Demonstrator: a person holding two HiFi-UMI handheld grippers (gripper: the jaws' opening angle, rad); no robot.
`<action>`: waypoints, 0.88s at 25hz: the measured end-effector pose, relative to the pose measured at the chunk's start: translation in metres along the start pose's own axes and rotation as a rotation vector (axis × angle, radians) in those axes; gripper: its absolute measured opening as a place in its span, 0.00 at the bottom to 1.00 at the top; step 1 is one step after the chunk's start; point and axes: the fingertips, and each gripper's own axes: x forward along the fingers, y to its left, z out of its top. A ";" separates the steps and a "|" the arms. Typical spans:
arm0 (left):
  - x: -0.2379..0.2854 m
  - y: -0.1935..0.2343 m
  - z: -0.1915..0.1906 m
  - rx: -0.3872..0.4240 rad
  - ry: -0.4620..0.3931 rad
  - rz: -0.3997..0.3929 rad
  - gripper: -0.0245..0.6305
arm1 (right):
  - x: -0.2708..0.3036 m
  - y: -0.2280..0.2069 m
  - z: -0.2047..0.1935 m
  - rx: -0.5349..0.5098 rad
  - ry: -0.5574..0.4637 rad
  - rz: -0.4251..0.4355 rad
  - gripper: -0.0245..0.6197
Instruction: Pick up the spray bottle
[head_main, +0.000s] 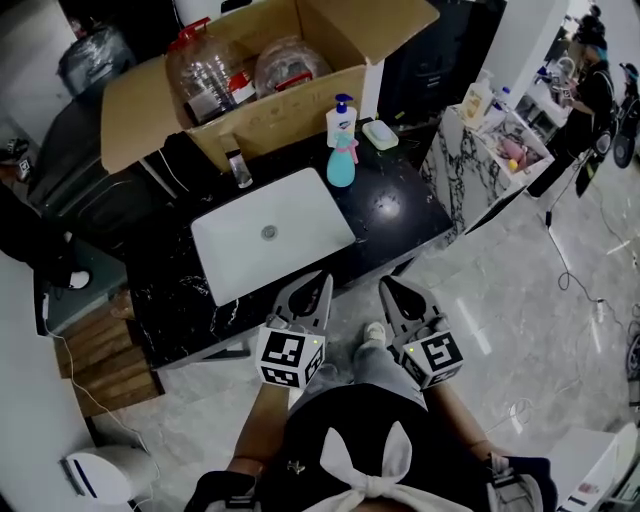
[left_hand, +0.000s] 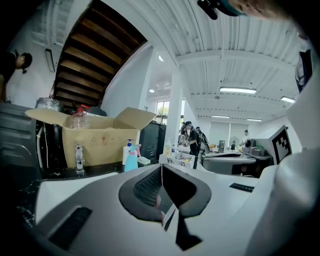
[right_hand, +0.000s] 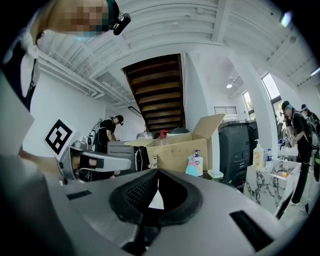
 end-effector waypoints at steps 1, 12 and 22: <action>0.006 0.001 0.004 -0.007 -0.009 0.009 0.08 | 0.002 -0.005 0.001 -0.001 0.000 0.008 0.08; 0.056 0.025 0.038 -0.059 -0.080 0.124 0.08 | 0.022 -0.054 0.008 -0.003 -0.004 0.087 0.08; 0.097 0.032 0.071 -0.047 -0.140 0.169 0.34 | 0.031 -0.104 0.016 -0.009 -0.013 0.138 0.08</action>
